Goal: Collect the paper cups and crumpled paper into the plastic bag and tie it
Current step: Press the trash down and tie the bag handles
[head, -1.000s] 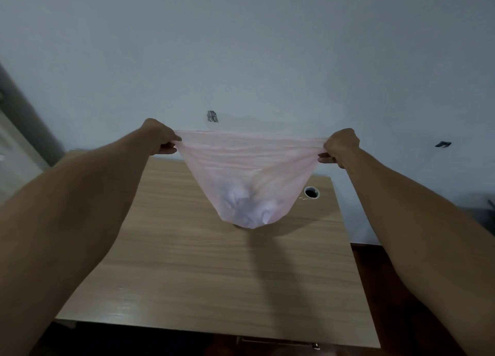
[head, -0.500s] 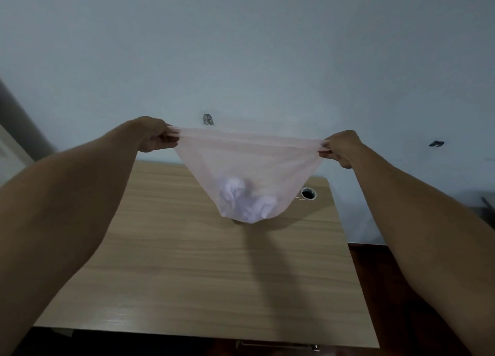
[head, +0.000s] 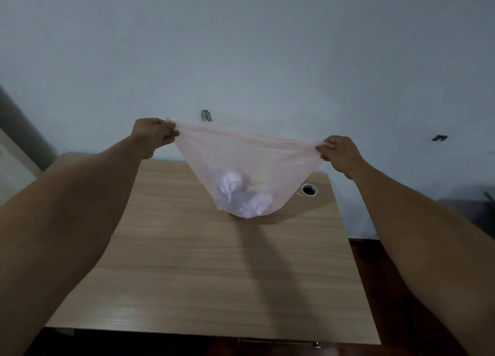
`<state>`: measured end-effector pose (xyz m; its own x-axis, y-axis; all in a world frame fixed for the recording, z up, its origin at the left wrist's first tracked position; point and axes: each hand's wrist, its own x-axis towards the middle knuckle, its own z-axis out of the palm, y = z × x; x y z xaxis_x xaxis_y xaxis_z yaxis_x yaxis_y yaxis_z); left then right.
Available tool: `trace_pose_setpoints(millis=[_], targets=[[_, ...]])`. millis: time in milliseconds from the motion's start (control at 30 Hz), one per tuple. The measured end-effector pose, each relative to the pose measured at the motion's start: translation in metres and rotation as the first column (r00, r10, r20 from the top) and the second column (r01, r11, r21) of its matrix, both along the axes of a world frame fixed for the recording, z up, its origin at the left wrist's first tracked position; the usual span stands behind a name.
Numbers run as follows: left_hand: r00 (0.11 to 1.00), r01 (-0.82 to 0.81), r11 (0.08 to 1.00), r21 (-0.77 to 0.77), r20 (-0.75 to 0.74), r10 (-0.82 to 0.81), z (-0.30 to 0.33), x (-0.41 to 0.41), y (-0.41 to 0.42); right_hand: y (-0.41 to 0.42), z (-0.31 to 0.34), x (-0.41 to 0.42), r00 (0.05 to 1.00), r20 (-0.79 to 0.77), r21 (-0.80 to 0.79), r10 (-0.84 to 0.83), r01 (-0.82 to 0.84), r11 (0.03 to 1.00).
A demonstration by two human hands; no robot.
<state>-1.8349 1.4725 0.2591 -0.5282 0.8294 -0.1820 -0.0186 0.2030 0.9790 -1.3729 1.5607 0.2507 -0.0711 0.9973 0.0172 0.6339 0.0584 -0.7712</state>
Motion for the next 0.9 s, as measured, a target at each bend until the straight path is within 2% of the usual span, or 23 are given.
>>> trace_pose_setpoints(millis=[133, 367, 433, 467, 500, 533, 567, 600, 633, 667, 700, 733, 767, 800, 900], targets=[[0.998, -0.028, 0.998, -0.055, 0.062, 0.032, 0.003, 0.000, 0.000, 0.000, 0.009, 0.000, 0.994, -0.096, -0.127, -0.055, 0.042, 0.991], [0.954, -0.254, 0.959, -0.129, 0.132, 0.270, -0.008, 0.017, 0.010, -0.003, 0.008, -0.020, 0.937, -0.250, -0.297, -0.244, 0.166, 0.940], [0.938, -0.325, 0.929, -0.176, 0.067, 0.340, -0.013, 0.026, 0.013, -0.006, 0.003, -0.024, 0.929, -0.260, -0.321, -0.262, 0.173, 0.931], [0.927, -0.375, 0.910, -0.178, -0.054, 0.371, -0.016, 0.034, 0.013, -0.007, 0.000, -0.026, 0.929, -0.253, -0.331, -0.269, 0.178, 0.927], [0.888, -0.422, 0.899, -0.115, -0.254, 0.385, -0.021, 0.045, 0.012, -0.007, -0.003, -0.028, 0.927, -0.249, -0.341, -0.279, 0.186, 0.922], [0.808, -0.396, 0.917, 0.039, -0.461, 0.368, -0.025, 0.056, 0.009, -0.007, -0.006, -0.030, 0.924, -0.249, -0.348, -0.290, 0.194, 0.917], [0.687, -0.256, 0.942, 0.218, -0.645, 0.336, -0.029, 0.067, 0.007, -0.007, -0.008, -0.032, 0.920, -0.254, -0.351, -0.299, 0.200, 0.915], [0.540, -0.022, 0.951, 0.308, -0.797, 0.270, -0.034, 0.080, 0.005, -0.006, -0.010, -0.035, 0.916, -0.260, -0.353, -0.306, 0.205, 0.913], [0.381, 0.228, 0.936, 0.268, -0.909, 0.168, -0.042, 0.093, 0.006, -0.005, -0.011, -0.037, 0.913, -0.261, -0.357, -0.315, 0.212, 0.910], [0.217, 0.419, 0.899, 0.130, -0.975, 0.040, -0.050, 0.106, 0.008, -0.005, -0.012, -0.039, 0.910, -0.257, -0.366, -0.326, 0.220, 0.904], [0.075, 0.508, 0.861, -0.032, -0.994, -0.081, -0.060, 0.118, 0.010, -0.005, -0.012, -0.040, 0.906, -0.254, -0.375, -0.338, 0.229, 0.898], [-0.013, 0.515, 0.845, -0.146, -0.987, -0.162, -0.069, 0.131, 0.011, -0.004, -0.013, -0.042, 0.902, -0.252, -0.387, -0.350, 0.238, 0.891], [-0.041, 0.474, 0.858, -0.198, -0.978, -0.203, -0.077, 0.140, 0.012, -0.004, -0.013, -0.043, 0.898, -0.253, -0.395, -0.361, 0.245, 0.885], [-0.028, 0.417, 0.884, -0.211, -0.975, -0.219, -0.085, 0.146, 0.014, -0.004, -0.014, -0.044, 0.893, -0.255, -0.401, -0.371, 0.251, 0.881], [0.071, 0.350, 0.915, -0.202, -0.968, -0.241, -0.091, 0.147, 0.020, -0.002, -0.016, -0.040, 0.881, -0.253, -0.404, -0.401, 0.280, 0.871]])
